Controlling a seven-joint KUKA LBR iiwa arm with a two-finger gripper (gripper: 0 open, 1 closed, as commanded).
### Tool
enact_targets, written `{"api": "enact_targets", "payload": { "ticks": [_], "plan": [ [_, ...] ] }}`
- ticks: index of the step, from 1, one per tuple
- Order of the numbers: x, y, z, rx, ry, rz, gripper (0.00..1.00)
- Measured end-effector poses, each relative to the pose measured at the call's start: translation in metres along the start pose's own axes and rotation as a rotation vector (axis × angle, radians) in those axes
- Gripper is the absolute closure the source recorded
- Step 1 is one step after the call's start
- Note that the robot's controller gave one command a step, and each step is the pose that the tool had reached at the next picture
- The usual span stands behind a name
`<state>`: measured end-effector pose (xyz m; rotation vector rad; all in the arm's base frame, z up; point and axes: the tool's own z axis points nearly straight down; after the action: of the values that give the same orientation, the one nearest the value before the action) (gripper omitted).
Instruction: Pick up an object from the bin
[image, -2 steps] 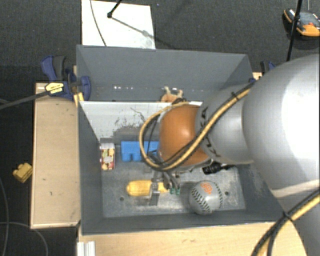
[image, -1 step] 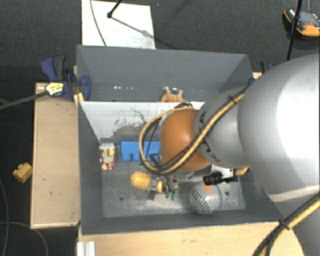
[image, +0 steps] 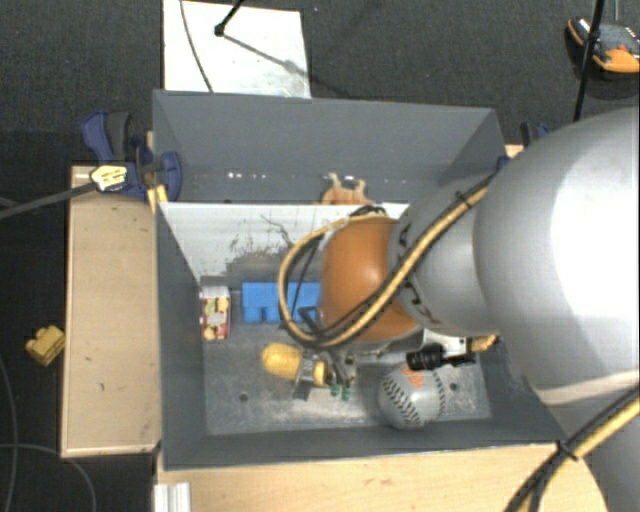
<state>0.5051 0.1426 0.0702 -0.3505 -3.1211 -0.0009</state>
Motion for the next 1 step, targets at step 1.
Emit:
{"api": "enact_targets", "payload": {
  "ticks": [1],
  "plan": [
    [0.0000,0.0000,0.0000,0.000,0.000,0.005,1.00]
  ]
}}
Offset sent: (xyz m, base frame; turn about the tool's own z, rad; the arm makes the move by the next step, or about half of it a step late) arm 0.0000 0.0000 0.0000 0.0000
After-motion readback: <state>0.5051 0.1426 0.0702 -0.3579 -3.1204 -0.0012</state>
